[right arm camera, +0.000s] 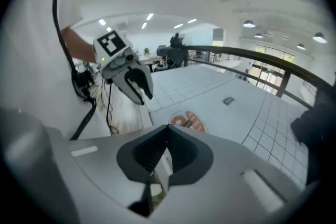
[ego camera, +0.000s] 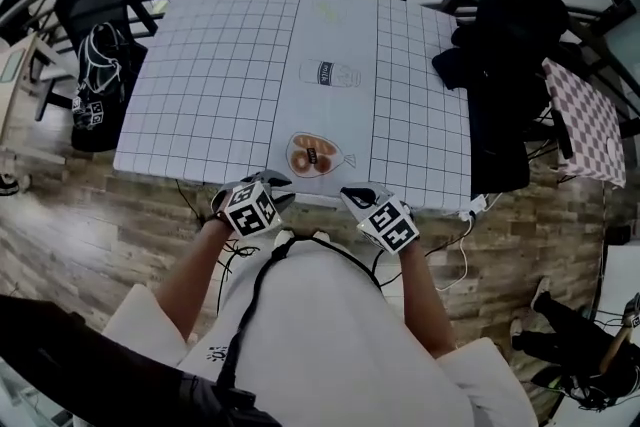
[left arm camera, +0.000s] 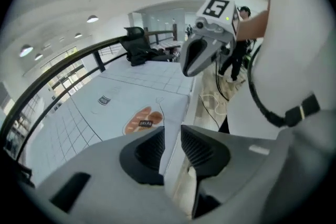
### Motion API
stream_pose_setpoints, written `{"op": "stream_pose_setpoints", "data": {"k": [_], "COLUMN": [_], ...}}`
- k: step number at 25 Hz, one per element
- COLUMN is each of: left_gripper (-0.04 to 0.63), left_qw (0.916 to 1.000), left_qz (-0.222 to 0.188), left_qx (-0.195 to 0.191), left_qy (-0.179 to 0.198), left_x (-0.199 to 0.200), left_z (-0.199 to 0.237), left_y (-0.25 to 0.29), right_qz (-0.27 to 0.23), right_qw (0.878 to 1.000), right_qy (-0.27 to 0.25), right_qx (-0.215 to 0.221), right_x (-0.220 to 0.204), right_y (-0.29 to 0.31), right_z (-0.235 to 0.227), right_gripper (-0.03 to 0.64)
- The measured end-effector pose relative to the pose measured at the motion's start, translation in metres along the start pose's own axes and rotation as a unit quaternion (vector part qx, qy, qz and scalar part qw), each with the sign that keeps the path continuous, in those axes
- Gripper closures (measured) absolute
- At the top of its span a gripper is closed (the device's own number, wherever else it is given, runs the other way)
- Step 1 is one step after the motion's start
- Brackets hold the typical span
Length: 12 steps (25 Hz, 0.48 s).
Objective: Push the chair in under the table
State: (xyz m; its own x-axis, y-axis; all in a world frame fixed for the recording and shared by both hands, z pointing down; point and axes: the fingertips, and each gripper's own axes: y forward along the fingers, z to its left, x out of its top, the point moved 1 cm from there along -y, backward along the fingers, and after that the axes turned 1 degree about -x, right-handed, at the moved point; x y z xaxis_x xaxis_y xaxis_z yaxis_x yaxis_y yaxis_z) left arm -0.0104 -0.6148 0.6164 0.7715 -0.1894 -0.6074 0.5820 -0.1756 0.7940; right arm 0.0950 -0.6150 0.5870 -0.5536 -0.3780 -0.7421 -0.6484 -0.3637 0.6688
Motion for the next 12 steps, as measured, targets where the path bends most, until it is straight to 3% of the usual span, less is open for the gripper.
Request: {"op": "stream_pose_setpoints", "data": {"k": [2, 4, 6, 9, 12], "left_gripper": [0.519, 0.576, 0.588, 0.588, 0.588], "left_qw": [0.9963, 0.9864, 0.9749, 0.9644, 0.9641], "left_qz": [-0.067, -0.125, -0.166, -0.199, -0.197], "left_qx": [0.023, 0.044, 0.054, 0.056, 0.059], "left_qy": [-0.050, -0.098, -0.137, -0.165, -0.168], "left_x": [0.021, 0.040, 0.053, 0.060, 0.057], "left_z": [0.008, 0.015, 0.017, 0.012, 0.006], "left_y": [-0.016, -0.035, -0.049, -0.054, -0.054], "right_qz": [-0.052, -0.100, -0.143, -0.179, -0.186], "right_qw": [0.998, 0.992, 0.984, 0.974, 0.971], "right_qy": [0.038, 0.070, 0.097, 0.126, 0.130], "right_qx": [-0.014, -0.026, -0.039, -0.058, -0.070], "right_x": [0.017, 0.031, 0.041, 0.045, 0.045], "right_y": [-0.014, -0.029, -0.043, -0.057, -0.063], "right_z": [-0.004, -0.006, -0.007, -0.008, -0.008], "right_gripper": [0.611, 0.612, 0.612, 0.612, 0.612]}}
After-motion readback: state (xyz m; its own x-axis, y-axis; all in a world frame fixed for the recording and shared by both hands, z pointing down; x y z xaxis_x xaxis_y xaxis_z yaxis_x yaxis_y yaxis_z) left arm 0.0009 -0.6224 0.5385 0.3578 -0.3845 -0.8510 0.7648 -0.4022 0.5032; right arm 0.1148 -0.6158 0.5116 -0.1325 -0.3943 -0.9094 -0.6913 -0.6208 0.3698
